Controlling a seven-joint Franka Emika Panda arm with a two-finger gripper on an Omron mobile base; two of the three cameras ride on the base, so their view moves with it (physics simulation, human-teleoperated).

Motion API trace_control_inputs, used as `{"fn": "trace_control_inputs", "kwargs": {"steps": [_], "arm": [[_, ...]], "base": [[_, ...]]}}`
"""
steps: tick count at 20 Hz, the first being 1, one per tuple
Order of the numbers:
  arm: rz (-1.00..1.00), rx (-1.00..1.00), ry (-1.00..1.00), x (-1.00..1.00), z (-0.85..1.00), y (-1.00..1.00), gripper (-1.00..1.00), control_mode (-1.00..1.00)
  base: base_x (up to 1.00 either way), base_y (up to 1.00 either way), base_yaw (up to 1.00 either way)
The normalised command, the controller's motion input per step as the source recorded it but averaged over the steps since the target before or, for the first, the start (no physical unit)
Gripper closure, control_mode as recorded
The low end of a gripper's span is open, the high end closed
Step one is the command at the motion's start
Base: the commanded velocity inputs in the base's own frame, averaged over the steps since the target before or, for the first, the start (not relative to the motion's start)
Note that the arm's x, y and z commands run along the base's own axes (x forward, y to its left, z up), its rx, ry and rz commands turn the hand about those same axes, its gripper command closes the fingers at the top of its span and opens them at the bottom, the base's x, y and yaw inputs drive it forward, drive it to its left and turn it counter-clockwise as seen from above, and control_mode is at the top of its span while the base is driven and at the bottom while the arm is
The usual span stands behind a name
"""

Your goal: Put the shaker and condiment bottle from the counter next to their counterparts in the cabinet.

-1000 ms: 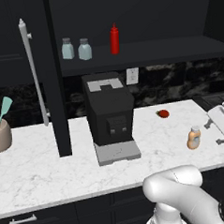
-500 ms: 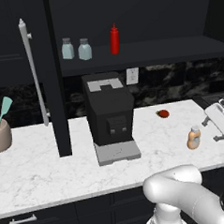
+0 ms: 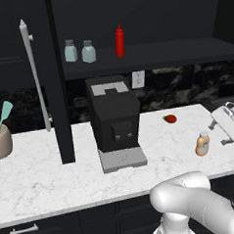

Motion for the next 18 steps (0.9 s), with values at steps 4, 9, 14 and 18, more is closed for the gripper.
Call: {"fn": "trace_control_inputs", "kwargs": {"steps": [4,9,14,18], "arm": [[0.00,0.00,0.03,0.17,-0.04,-0.06,-1.00,-1.00],[0.00,0.00,0.04,0.15,-0.05,-0.04,-1.00,-1.00],[0.00,0.00,0.05,0.07,-0.10,-0.01,-1.00,-1.00],[0.00,0.00,0.05,0.03,-0.12,0.00,-1.00,-1.00]], "base": [[0.00,0.00,0.00],[0.00,0.00,0.00],[0.00,0.00,0.00],[0.00,0.00,0.00]]}}
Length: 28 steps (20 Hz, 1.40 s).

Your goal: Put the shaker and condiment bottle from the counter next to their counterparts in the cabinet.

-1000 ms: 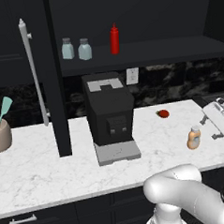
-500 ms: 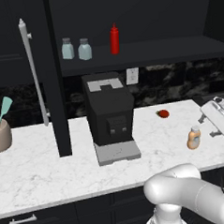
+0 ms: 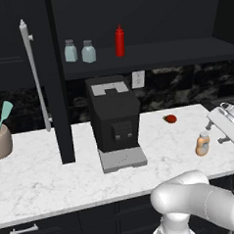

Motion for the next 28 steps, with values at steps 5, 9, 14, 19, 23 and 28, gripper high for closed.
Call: {"fn": "trace_control_inputs", "kwargs": {"steps": [5,9,14,19,23,28], "arm": [[0.00,0.00,0.05,0.02,-0.15,0.00,-1.00,-1.00],[0.00,0.00,0.04,0.02,-0.12,0.00,-1.00,-1.00],[0.00,0.00,0.02,0.01,-0.10,-0.02,-1.00,-1.00],[0.00,0.00,0.01,0.01,-0.06,-0.05,-1.00,-1.00],[0.00,0.00,0.00,0.04,-0.01,-0.07,-1.00,-1.00],[0.00,0.00,0.00,0.13,0.00,-0.09,-1.00,-1.00]], "base": [[0.00,0.00,0.00],[0.00,0.00,0.00],[0.00,0.00,0.00],[0.00,0.00,0.00],[0.00,0.00,0.00],[0.00,0.00,0.00]]}}
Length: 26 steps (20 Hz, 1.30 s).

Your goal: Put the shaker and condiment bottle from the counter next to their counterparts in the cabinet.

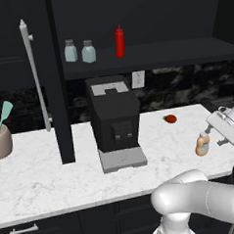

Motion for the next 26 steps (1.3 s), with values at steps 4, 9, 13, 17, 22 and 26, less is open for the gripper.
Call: {"fn": "trace_control_inputs", "kwargs": {"steps": [4,9,13,17,22,26], "arm": [[0.00,0.00,0.00,0.18,0.00,-0.06,-1.00,-1.00],[0.00,0.00,0.00,0.17,0.00,-0.06,-1.00,-1.00],[0.00,0.00,0.00,0.15,0.00,-0.07,-1.00,-1.00],[0.00,0.00,0.00,0.12,0.00,-0.07,-1.00,-1.00],[0.00,0.00,0.01,0.09,-0.01,-0.05,-1.00,-1.00],[0.00,0.00,0.01,0.09,-0.05,-0.03,-1.00,-1.00]], "base": [[0.00,0.00,0.00],[0.00,0.00,0.00],[0.00,0.00,0.00],[0.00,0.00,0.00],[0.00,0.00,0.00],[0.00,0.00,0.00]]}}
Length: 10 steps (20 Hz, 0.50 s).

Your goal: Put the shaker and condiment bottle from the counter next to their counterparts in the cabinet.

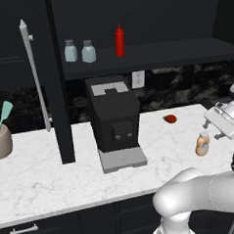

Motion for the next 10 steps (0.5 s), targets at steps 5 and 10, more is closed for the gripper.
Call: {"fn": "trace_control_inputs", "kwargs": {"steps": [5,10], "arm": [[0.00,0.00,0.03,0.13,-0.11,-0.01,-1.00,-1.00],[0.00,0.00,0.03,0.14,-0.14,-0.02,-1.00,-1.00]], "base": [[0.00,0.00,0.00],[0.00,0.00,0.00]]}}
